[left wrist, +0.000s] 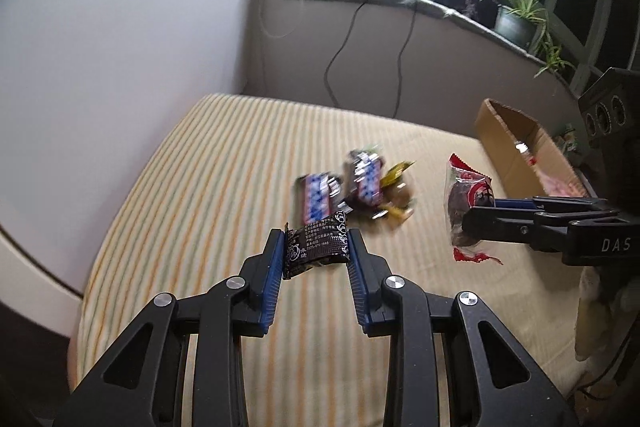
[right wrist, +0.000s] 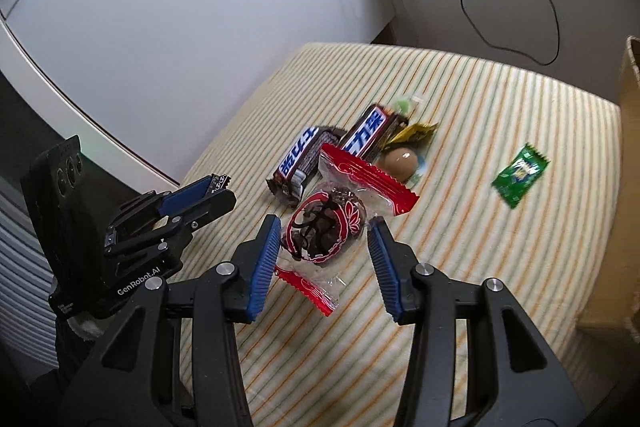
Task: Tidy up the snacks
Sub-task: 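Carry the black packet and red bag into the box and open both tools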
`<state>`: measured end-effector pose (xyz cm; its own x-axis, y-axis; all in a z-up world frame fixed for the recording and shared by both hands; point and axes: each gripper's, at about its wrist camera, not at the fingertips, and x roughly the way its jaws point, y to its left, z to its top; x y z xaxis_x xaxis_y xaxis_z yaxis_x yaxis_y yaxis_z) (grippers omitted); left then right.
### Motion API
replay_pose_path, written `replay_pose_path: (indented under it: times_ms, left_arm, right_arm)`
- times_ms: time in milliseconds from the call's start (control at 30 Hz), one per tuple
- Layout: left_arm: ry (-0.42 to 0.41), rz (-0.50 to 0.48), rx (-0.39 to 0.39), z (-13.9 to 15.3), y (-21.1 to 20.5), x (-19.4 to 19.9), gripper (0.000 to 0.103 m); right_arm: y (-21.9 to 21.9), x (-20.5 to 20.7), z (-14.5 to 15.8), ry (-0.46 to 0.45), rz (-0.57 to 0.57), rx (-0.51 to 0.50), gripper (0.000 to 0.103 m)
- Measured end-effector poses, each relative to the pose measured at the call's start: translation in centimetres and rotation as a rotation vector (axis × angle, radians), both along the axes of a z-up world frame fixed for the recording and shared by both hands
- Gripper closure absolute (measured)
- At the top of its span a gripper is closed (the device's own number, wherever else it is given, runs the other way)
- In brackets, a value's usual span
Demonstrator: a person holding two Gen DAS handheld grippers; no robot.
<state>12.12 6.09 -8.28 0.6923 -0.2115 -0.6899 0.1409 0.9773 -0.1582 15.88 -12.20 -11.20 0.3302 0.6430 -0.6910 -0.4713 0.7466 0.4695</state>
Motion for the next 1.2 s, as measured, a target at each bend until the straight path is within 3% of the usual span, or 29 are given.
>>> replay_pose_path:
  times_ms: [267, 533, 833, 1200]
  left_arm:
    - [-0.037, -0.091, 0.0, 1.8, -4.8, 1.6, 0.074]
    - [-0.079, -0.195, -0.003, 3.7, -11.0, 3.8, 0.074]
    - [-0.096, -0.288, -0.006, 4.8, -17.3, 5.8, 0.074]
    - [-0.075, -0.388, 0.011, 4.0, -23.9, 7.1, 0.074]
  right_arm:
    - [-5.8, 0.9, 2.9, -0.056, -0.088, 0.002, 0.056]
    - [-14.5, 2.9, 4.4, -0.088, -0.224, -0.013, 0.056]
    - [-22.2, 5.3, 3.8, -0.094, -0.338, -0.04, 0.056]
    - [-26.1, 9.5, 1.5, -0.046, -0.419, -0.085, 0.056]
